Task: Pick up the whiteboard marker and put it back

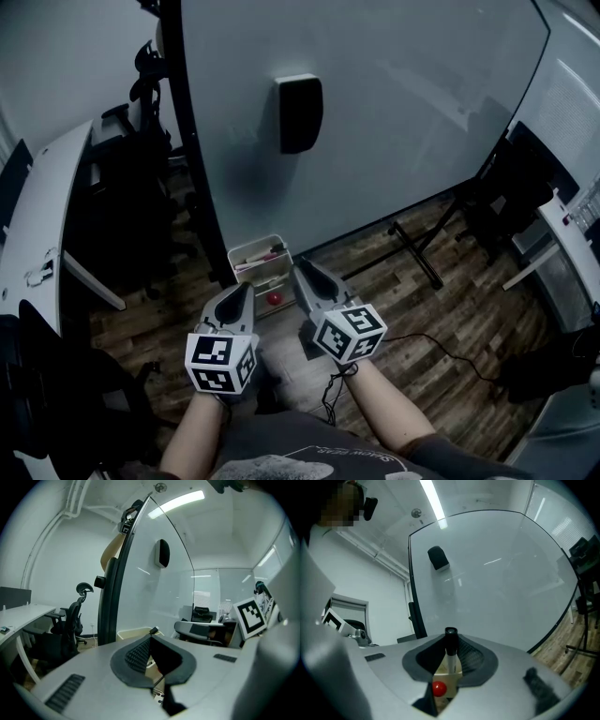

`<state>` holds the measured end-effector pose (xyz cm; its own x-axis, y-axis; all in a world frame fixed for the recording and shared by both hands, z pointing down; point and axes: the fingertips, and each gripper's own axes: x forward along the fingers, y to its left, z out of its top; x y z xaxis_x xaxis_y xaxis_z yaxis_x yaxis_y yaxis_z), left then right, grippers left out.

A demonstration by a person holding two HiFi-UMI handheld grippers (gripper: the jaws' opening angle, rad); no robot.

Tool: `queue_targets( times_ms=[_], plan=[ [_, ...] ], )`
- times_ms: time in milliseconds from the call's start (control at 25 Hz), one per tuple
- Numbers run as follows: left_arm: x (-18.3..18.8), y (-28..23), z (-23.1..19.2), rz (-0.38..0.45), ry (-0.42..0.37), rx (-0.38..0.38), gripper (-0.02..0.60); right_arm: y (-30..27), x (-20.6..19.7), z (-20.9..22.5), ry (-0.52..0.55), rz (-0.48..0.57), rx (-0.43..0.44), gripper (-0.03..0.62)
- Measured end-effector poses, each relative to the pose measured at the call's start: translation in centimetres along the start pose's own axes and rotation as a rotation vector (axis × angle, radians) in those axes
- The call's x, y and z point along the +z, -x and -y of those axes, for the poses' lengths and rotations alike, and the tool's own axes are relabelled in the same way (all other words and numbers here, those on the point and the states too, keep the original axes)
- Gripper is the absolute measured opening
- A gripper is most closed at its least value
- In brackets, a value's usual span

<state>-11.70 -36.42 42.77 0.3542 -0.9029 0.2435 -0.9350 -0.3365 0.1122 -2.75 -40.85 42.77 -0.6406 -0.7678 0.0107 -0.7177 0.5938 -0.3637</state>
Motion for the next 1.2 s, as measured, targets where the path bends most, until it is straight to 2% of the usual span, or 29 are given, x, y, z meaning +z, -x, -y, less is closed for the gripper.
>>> queue_targets(
  times_ms=[240, 680, 1200],
  plan=[
    [-0.6, -0.1, -0.1, -0.013, 0.007, 0.003, 0.014, 0.0, -1.1, -0.2, 0.06, -0.035, -0.003, 0.083],
    [-0.8, 1.1, 0.5, -0.007, 0.009, 0.009, 0.014, 1.3, -1.0, -0.4, 0.064, -0.04, -0.013, 0.099],
    [-0.8, 5.3, 5.2, 0.026, -0.014, -0.012, 0.013, 7.9, 0.3, -1.6, 0.056, 0.006, -0.055, 0.113]
  ],
)
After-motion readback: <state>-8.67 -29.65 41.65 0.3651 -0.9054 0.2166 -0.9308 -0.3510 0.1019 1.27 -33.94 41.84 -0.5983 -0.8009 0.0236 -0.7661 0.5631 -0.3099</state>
